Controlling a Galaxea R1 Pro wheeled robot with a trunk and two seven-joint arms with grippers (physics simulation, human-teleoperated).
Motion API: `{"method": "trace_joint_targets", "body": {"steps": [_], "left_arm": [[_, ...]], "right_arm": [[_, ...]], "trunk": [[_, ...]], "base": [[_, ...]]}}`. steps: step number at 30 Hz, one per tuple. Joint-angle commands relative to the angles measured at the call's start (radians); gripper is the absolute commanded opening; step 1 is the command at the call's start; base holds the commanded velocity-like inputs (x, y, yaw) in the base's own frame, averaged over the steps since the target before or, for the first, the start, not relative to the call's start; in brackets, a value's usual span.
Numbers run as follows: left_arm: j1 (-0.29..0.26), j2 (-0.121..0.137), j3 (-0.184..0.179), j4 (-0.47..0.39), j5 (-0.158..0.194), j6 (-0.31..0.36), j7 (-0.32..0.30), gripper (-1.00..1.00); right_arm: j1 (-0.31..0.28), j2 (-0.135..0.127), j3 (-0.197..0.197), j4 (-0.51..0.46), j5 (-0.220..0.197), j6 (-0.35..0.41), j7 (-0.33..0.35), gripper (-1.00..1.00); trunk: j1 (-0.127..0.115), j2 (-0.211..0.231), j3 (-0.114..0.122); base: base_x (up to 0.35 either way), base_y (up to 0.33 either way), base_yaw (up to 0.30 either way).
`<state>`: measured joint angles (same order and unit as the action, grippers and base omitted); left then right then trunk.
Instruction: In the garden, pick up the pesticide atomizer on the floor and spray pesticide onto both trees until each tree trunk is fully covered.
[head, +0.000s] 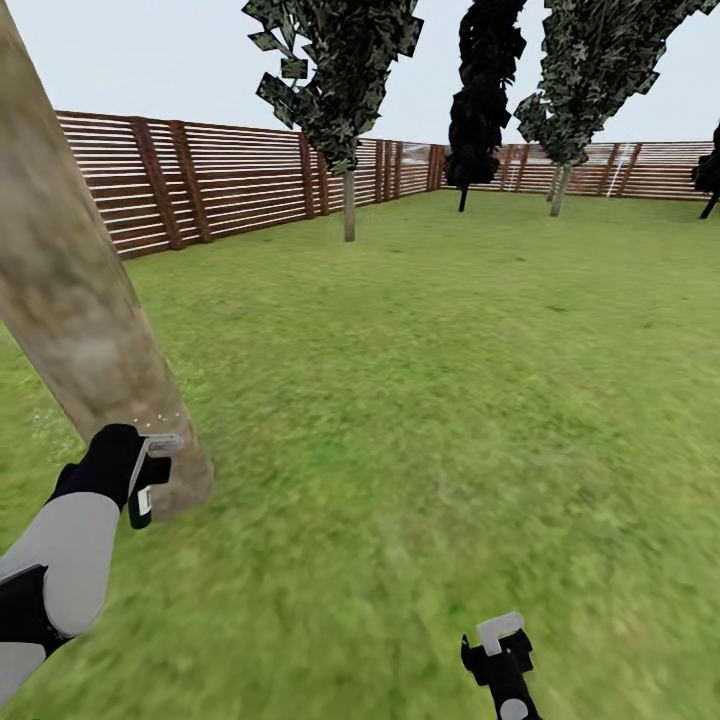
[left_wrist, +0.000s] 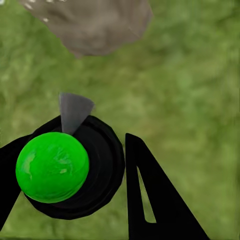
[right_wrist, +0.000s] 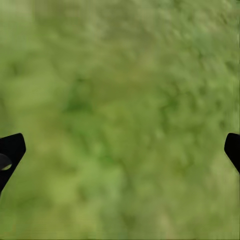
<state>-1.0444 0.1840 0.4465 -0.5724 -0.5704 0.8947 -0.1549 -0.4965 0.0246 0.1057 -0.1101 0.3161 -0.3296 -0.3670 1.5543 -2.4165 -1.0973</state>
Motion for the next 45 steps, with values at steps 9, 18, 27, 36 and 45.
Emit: {"method": "trace_joint_targets", "body": {"steps": [9, 18, 27, 36, 45], "left_arm": [[0.000, -0.002, 0.006, -0.001, -0.007, 0.003, -0.009, -1.00], [0.002, 0.008, 0.005, -0.001, -0.011, 0.003, -0.009, -1.00], [0.013, 0.009, 0.004, 0.000, -0.015, -0.001, 0.000, -1.00], [0.014, 0.001, 0.004, 0.000, -0.014, -0.002, 0.000, -1.00], [0.010, -0.001, 0.004, 0.000, -0.015, -0.001, 0.001, -1.00]], "right_arm": [[-0.001, 0.000, 0.008, 0.001, 0.000, 0.000, -0.007, 1.00], [-0.001, 0.000, 0.009, 0.001, 0.000, 0.000, -0.007, 1.00], [-0.001, 0.000, 0.009, 0.001, 0.000, 0.000, -0.007, 1.00], [-0.001, -0.001, 0.008, 0.001, 0.000, 0.000, -0.007, 1.00], [-0.001, -0.003, 0.008, 0.001, 0.000, 0.000, -0.007, 1.00]], "trunk": [[0.000, 0.000, -0.001], [0.000, 0.000, -0.001], [0.000, 0.000, -0.001], [0.000, 0.000, -0.001], [0.000, 0.000, -0.001]], "base": [[0.164, -0.225, 0.276], [0.023, -0.271, 0.277], [0.138, -0.270, 0.277], [0.194, -0.231, 0.144], [0.192, -0.219, 0.000]]}}
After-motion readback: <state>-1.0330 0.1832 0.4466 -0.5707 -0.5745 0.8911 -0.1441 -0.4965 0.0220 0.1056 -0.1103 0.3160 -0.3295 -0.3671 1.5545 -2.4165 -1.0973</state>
